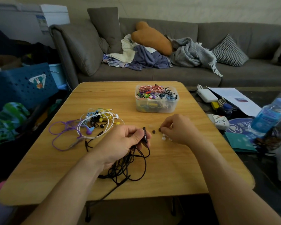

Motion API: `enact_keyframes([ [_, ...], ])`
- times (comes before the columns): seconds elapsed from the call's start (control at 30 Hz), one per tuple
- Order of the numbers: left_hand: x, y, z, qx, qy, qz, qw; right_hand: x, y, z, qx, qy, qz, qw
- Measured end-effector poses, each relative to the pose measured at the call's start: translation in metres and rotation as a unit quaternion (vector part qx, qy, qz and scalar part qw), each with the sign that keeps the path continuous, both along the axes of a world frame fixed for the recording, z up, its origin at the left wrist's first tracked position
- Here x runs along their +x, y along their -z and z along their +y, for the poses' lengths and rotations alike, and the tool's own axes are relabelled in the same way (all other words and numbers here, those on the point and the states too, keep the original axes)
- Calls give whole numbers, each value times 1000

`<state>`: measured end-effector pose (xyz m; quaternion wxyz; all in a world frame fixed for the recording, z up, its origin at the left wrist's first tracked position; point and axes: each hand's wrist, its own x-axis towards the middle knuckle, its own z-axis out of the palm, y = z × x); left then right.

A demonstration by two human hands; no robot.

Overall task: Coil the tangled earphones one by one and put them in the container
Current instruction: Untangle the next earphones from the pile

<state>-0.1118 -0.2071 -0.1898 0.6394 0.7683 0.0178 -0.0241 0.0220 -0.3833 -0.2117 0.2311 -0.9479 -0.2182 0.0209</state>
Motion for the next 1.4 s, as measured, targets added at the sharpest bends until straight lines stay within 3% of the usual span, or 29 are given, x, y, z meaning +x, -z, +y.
enact_keyframes([
  [0.3, -2, 1, 1, 15, 24, 9, 1000, -3, -2, 3, 31, 1, -25, 999],
  [0.57, 2, 0, -3, -121, -69, -4, 990, -3, 1, 4, 30, 14, -14, 999],
  [0.7, 3, -2, -7, -206, -76, 35, 975, -7, -4, 6, 134, 37, -25, 990],
  [0.8, 3, -2, -8, -227, -82, 49, 969, -24, -12, 6, 306, 8, 75, 949],
  [0.9, 3, -2, -6, -233, -88, 35, 968, -43, -15, 4, 466, -73, 229, 852],
  [1.0, 3, -3, -5, -234, -88, 14, 968, -49, -15, 2, 531, -108, 319, 778],
  [1.17, 2, -3, -2, -222, -78, -11, 972, -50, -14, 6, 570, -129, 377, 718],
  [1.4, 2, -1, -3, -222, -108, -38, 968, -56, -17, 12, 585, -99, 375, 713],
])
